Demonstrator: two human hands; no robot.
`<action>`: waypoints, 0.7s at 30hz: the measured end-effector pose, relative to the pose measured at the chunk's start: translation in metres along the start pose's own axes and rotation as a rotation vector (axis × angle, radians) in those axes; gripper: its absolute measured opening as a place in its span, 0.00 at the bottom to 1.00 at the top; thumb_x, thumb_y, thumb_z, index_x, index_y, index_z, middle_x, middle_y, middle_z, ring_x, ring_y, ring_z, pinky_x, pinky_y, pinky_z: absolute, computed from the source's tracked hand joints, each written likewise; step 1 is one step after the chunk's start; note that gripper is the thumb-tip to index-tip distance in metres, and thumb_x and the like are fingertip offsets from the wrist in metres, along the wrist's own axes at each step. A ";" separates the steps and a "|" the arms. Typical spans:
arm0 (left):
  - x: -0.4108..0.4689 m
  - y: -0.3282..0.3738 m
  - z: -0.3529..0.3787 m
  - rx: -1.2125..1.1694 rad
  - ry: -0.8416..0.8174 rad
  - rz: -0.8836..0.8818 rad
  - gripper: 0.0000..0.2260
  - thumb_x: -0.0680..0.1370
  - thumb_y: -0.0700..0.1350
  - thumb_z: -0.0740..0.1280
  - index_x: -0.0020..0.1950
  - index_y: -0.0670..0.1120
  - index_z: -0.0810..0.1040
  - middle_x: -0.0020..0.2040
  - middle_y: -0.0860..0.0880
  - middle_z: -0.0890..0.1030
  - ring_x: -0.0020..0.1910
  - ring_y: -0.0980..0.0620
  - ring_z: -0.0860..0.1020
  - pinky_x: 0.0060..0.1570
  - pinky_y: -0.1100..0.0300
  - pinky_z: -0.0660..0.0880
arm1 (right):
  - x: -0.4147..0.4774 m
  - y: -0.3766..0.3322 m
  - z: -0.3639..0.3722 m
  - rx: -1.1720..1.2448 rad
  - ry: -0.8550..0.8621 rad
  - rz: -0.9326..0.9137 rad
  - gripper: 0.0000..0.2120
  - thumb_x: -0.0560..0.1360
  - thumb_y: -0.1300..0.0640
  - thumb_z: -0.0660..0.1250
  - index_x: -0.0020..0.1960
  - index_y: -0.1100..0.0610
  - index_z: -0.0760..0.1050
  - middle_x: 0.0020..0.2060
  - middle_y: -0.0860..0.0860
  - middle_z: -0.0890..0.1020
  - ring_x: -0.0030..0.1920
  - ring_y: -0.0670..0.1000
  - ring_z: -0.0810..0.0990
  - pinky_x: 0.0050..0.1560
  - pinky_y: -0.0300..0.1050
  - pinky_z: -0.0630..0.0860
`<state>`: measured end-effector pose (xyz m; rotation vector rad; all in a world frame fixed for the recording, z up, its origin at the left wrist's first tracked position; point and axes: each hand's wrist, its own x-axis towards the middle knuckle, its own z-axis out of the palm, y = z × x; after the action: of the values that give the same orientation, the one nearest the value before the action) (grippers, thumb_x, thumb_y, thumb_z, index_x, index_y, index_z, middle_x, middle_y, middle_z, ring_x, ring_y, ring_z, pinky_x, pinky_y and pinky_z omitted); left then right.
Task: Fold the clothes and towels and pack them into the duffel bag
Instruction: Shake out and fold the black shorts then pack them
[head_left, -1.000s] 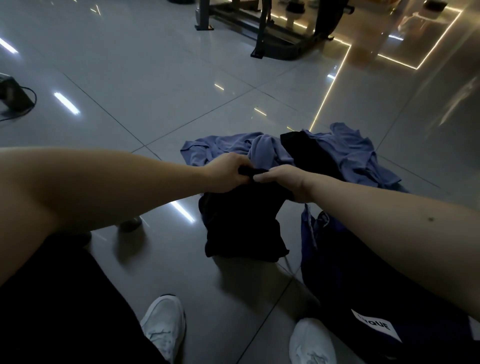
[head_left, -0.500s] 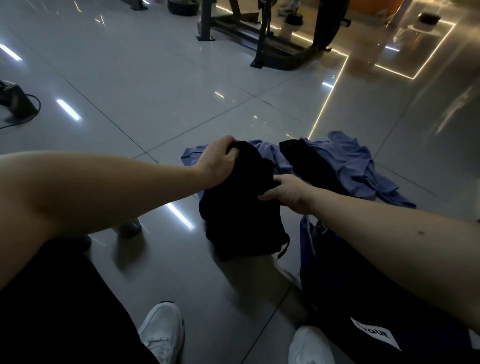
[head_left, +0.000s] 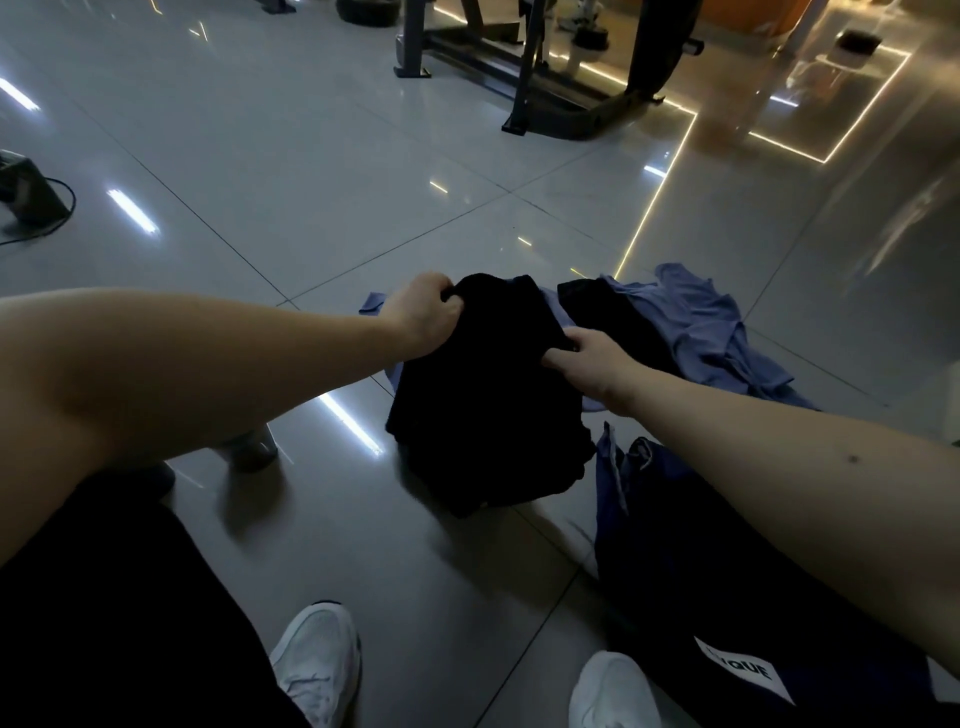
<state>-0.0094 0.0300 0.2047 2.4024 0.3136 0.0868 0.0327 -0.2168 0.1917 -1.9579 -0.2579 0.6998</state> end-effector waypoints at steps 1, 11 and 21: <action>-0.002 -0.001 -0.001 0.023 -0.028 -0.004 0.10 0.74 0.49 0.62 0.48 0.44 0.77 0.43 0.43 0.81 0.46 0.40 0.80 0.48 0.51 0.77 | 0.001 -0.002 -0.002 -0.064 0.023 -0.032 0.07 0.79 0.61 0.67 0.54 0.64 0.74 0.44 0.59 0.76 0.44 0.55 0.75 0.42 0.47 0.70; -0.021 0.017 0.015 0.300 -0.151 0.529 0.32 0.68 0.55 0.75 0.69 0.52 0.69 0.65 0.50 0.76 0.60 0.50 0.73 0.56 0.54 0.68 | -0.004 -0.029 0.001 -0.552 0.045 -0.225 0.09 0.75 0.57 0.70 0.46 0.63 0.75 0.36 0.54 0.76 0.36 0.50 0.74 0.38 0.44 0.70; -0.014 0.022 -0.002 0.475 -0.096 0.627 0.09 0.80 0.48 0.64 0.55 0.45 0.79 0.56 0.47 0.80 0.51 0.43 0.79 0.40 0.54 0.69 | -0.009 -0.018 -0.002 -0.585 -0.085 -0.115 0.18 0.70 0.49 0.77 0.53 0.58 0.78 0.47 0.56 0.82 0.46 0.54 0.81 0.48 0.51 0.78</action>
<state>-0.0186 0.0120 0.2205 2.8769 -0.5308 0.1967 0.0284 -0.2135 0.2110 -2.4395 -0.6838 0.6813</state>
